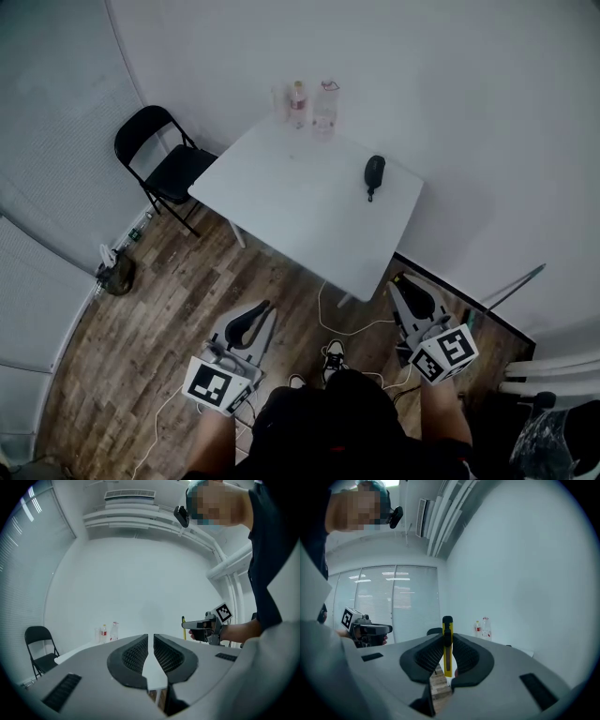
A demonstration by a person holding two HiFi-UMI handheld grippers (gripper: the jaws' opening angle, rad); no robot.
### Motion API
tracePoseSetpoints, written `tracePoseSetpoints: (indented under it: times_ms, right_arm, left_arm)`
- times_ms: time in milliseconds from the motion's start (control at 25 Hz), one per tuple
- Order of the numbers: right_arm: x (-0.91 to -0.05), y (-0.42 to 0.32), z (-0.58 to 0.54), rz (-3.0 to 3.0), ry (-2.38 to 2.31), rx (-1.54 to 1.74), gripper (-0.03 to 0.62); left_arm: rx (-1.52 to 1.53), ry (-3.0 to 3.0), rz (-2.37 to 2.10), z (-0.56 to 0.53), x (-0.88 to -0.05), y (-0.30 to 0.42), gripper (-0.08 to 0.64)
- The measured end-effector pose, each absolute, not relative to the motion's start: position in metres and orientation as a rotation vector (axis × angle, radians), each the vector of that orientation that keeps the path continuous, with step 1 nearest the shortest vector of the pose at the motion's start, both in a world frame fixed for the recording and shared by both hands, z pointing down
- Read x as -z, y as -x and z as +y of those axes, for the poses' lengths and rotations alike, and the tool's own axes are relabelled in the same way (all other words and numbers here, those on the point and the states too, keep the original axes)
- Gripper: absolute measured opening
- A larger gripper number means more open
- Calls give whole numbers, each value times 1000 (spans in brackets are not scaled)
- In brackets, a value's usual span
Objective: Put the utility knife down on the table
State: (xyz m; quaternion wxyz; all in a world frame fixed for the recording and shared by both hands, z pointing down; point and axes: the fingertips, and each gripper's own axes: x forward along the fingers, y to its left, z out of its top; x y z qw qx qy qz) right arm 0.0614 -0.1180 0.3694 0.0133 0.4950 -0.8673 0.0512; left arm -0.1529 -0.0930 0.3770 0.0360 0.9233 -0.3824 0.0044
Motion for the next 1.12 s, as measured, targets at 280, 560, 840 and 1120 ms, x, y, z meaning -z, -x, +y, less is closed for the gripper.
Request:
tracePoseSetpoints:
  times_ms: [280,560,840,1120]
  right_arm:
    - [-378,-98,-190,-2721,-1511,-185,69]
    - [-403,-136,-269,-2729,-1441,-247,69]
    - [-469,-134,-331,-2633,-1354,-385,69]
    - [-580,-105,-373,-2377,-1172,-463,69]
  left_arm:
    - [-24,-2824,-1220,-156,-375,113,51]
    - [-61,-2740,-1347,-215,-388,84,51]
    - [-93,-2690,-1382,-237,-403,80,51]
    - [-108,-2686,-1358,-248,-418,90,51]
